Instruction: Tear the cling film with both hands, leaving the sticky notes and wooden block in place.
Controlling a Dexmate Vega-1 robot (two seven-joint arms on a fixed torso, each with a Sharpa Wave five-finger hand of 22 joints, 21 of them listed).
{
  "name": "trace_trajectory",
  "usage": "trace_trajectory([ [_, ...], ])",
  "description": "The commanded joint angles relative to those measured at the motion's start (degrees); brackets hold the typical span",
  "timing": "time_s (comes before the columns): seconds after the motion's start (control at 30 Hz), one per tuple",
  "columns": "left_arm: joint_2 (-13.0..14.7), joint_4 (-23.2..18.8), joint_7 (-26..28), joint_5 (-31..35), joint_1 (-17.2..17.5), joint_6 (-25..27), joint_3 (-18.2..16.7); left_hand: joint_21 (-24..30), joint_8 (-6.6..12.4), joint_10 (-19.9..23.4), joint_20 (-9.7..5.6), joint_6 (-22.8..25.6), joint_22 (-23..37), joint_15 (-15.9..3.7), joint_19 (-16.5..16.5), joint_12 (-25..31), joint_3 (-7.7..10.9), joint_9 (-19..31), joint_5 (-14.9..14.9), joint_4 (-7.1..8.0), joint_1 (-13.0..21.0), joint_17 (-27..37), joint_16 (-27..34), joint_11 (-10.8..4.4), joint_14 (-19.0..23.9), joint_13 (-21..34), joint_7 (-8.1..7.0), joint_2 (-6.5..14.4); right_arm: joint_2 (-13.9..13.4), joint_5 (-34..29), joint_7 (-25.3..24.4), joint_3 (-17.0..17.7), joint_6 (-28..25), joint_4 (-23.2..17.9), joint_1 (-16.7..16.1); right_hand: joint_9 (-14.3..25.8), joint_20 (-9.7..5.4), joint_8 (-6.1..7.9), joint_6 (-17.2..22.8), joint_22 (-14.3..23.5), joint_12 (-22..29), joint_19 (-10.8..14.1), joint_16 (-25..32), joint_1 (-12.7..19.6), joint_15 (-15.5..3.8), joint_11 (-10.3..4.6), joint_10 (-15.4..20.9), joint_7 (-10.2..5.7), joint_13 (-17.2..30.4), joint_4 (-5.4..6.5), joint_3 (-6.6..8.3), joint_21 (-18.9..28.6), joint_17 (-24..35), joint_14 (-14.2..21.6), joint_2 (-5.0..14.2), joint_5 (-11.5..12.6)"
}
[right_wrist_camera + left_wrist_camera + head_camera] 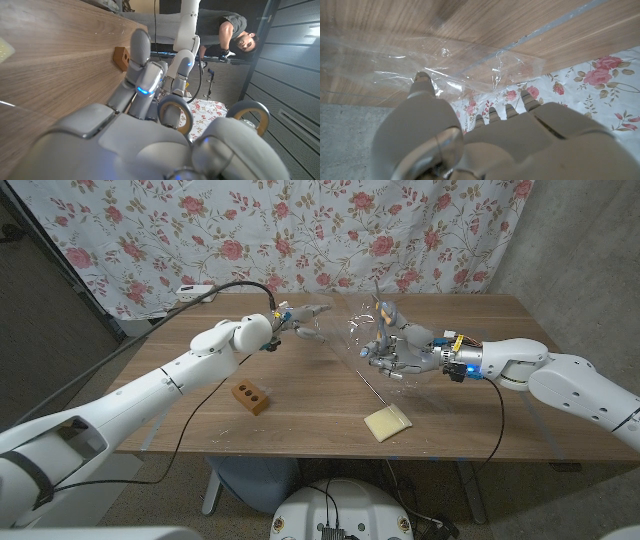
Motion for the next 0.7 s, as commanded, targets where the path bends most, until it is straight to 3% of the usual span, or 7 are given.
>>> trace_trajectory([
  [0.03, -2.0, 2.4, 1.8, 8.9, -1.1, 0.1, 2.8, 0.1, 0.37, -1.8, -0.19, -3.3, 0.2, -0.20, -0.1, -0.1, 0.25, 0.1, 0.0, -0.48, 0.9, 0.1, -0.1, 0.43, -2.1, 0.0, 0.17, 0.0, 0.1, -0.2, 0.0, -0.4, -0.3, -0.1, 0.6, 0.3, -2.73, -0.08, -1.0, 0.3, -0.1, 0.8, -0.2, 1.0, -2.74, -9.65, 13.6, 4.59, -0.2, 0.27, -0.22, -0.2, 0.1, -1.5, 0.06, -0.2],
  [0.4, -4.5, 5.4, 3.3, 20.2, -2.6, 1.8, 6.4, 0.2, 0.33, -3.3, -0.23, -4.8, 0.2, -0.14, 0.1, -0.2, 0.46, 0.1, 0.1, -0.63, 1.2, 0.1, 0.0, 0.59, -2.4, 0.0, 0.36, 0.1, -0.3, 0.2, -0.8, 0.1, -0.4, -0.7, 0.1, 1.0, -2.72, -0.40, -0.8, 0.3, 0.3, 0.9, -0.3, 2.2, -2.77, -9.65, 13.5, 4.63, -0.1, 0.46, -0.23, -0.6, 0.0, -1.5, 0.70, -0.8],
  [0.7, -7.1, 9.2, 4.9, 21.6, -2.9, 1.4, 7.0, 0.1, 0.52, -3.8, -0.17, -5.2, 0.2, -0.16, -0.4, 0.0, 0.38, 0.1, 0.1, -0.62, 1.1, 0.1, -0.2, 0.56, -3.2, -0.1, 0.24, -0.1, -0.2, 0.1, -0.6, -0.1, -0.4, -0.4, 0.3, 1.4, -2.73, -0.59, -0.6, 0.4, 0.5, 1.0, -0.3, 2.8, -2.76, -9.73, 13.2, 4.59, 0.0, 0.60, -0.25, -0.7, 0.0, -1.5, 1.05, -1.2],
])
